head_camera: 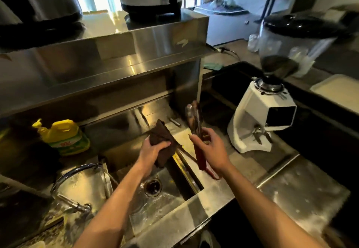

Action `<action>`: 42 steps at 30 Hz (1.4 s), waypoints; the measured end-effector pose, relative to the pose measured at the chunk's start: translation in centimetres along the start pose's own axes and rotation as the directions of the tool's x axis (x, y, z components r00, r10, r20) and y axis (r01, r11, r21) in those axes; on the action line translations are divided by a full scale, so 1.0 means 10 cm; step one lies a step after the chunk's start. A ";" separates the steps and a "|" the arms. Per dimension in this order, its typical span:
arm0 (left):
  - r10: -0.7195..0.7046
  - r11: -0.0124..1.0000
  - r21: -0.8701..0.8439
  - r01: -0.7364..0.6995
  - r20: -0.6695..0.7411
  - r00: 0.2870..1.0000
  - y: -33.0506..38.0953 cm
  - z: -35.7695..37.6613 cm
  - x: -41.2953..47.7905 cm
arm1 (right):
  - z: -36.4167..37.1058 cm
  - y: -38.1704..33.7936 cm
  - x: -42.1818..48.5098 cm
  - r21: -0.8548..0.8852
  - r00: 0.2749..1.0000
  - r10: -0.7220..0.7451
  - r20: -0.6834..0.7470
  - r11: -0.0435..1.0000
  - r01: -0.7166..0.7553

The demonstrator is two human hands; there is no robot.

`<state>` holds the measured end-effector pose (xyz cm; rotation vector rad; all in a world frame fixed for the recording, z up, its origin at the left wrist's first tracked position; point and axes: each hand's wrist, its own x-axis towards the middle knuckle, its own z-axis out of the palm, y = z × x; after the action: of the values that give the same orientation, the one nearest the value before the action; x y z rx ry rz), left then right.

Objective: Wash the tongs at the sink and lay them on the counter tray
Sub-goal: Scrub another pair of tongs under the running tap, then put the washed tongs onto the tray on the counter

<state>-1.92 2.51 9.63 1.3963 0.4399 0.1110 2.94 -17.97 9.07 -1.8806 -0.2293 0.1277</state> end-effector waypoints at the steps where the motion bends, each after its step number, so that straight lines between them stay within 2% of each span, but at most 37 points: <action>1: 0.001 1.000 -0.003 -0.001 0.038 0.999 0.01 0.14 -0.01 | -0.12 0.01 -0.07 0.003 0.999 0.009 -0.048 1.000 -0.009; 5: -0.028 1.000 0.004 0.028 0.171 0.985 -0.01 0.69 -0.11 | -0.57 0.09 -0.36 -0.006 0.979 0.032 -0.202 0.999 -0.034; 8: -0.054 0.998 -0.009 0.059 0.276 0.960 -0.08 1.13 -0.21 | -0.92 0.27 -0.60 0.020 0.933 0.081 -0.351 0.997 -0.079; 15: -0.121 0.992 0.088 0.089 0.508 0.853 -0.27 2.29 -0.63 | -1.88 0.54 -1.37 0.098 0.754 0.185 -0.631 0.982 -0.159; 20: -0.153 0.987 0.138 0.084 0.639 0.754 -0.46 3.17 -1.05 | -2.59 0.76 -1.95 0.153 0.616 0.242 -0.750 0.969 -0.194; 25: -0.203 0.976 0.198 0.090 0.687 0.697 -0.69 3.98 -1.52 | -3.27 0.93 -2.52 0.171 0.512 0.250 -0.822 0.965 -0.198; 32: -0.236 0.969 0.220 0.108 0.719 0.654 -0.92 4.88 -2.12 | -4.14 1.27 -3.06 0.181 0.462 0.264 -0.847 0.959 -0.217; 40: -0.229 0.973 0.192 0.130 0.698 0.679 -0.99 5.47 -2.50 | -4.68 1.44 -3.30 0.218 0.464 0.285 -0.839 0.957 -0.194; 42: -0.230 0.972 0.194 0.130 0.694 0.683 -0.98 5.54 -2.52 | -4.76 1.46 -3.30 0.190 0.464 0.276 -0.842 0.956 -0.225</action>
<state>-6.65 -58.93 12.06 1.3935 -0.0816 -0.6312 -18.19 -73.80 9.37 -1.6863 0.7651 -0.6253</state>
